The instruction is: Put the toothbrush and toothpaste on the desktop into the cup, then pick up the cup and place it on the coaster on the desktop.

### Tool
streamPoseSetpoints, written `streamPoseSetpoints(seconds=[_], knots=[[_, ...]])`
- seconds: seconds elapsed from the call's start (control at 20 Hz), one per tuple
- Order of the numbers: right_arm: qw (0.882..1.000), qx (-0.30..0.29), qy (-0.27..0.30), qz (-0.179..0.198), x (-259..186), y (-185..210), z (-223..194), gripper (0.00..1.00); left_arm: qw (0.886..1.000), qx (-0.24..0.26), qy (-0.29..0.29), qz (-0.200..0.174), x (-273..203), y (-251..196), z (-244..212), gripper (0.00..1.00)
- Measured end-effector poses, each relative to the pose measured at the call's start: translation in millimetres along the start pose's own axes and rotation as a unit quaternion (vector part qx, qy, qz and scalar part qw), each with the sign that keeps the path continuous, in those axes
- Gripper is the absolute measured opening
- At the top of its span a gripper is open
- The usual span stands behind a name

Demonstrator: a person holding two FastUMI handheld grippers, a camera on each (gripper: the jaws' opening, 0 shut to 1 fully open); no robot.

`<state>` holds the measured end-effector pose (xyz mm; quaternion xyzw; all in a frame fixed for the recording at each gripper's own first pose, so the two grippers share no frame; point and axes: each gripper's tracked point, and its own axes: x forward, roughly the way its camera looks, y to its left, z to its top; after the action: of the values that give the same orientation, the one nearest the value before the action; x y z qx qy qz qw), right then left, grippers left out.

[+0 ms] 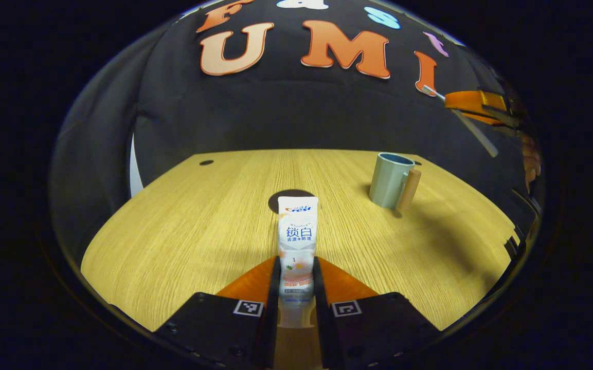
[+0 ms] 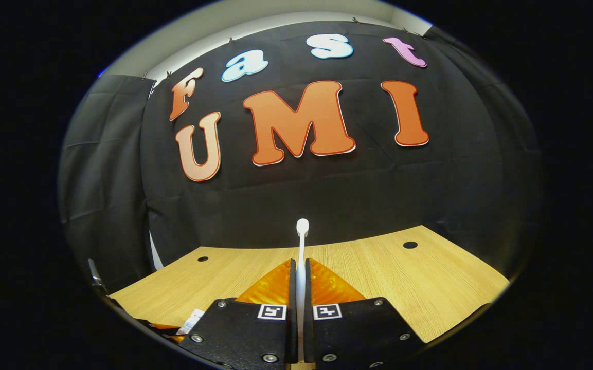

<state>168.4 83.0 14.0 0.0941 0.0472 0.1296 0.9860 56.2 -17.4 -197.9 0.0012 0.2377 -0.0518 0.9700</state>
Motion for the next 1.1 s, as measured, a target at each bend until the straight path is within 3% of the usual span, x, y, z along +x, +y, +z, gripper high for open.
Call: streamPoseSetpoints(seconds=[0.25, 0.6, 0.9, 1.1], knots=[[1.000, -0.005, -0.018, 0.017, 39.5, 16.0, -4.6, 0.05, 0.997, 0.003, -0.079, -0.007, -13.5, -2.4, 38.1, 0.33], [0.997, -0.039, -0.062, 0.030, 97.2, 18.2, -5.2, 0.06, 0.993, -0.001, -0.115, -0.030, -4.9, -23.6, 67.4, 0.35], [1.000, -0.014, -0.009, 0.024, 138.8, 7.3, -49.1, 0.06, 0.990, 0.003, -0.142, -0.013, 13.2, -26.2, 97.5, 0.33], [1.000, -0.010, -0.001, 0.028, 142.9, 7.9, -55.1, 0.07, 0.988, -0.002, -0.154, -0.013, 25.4, -33.8, 116.5, 0.33]])
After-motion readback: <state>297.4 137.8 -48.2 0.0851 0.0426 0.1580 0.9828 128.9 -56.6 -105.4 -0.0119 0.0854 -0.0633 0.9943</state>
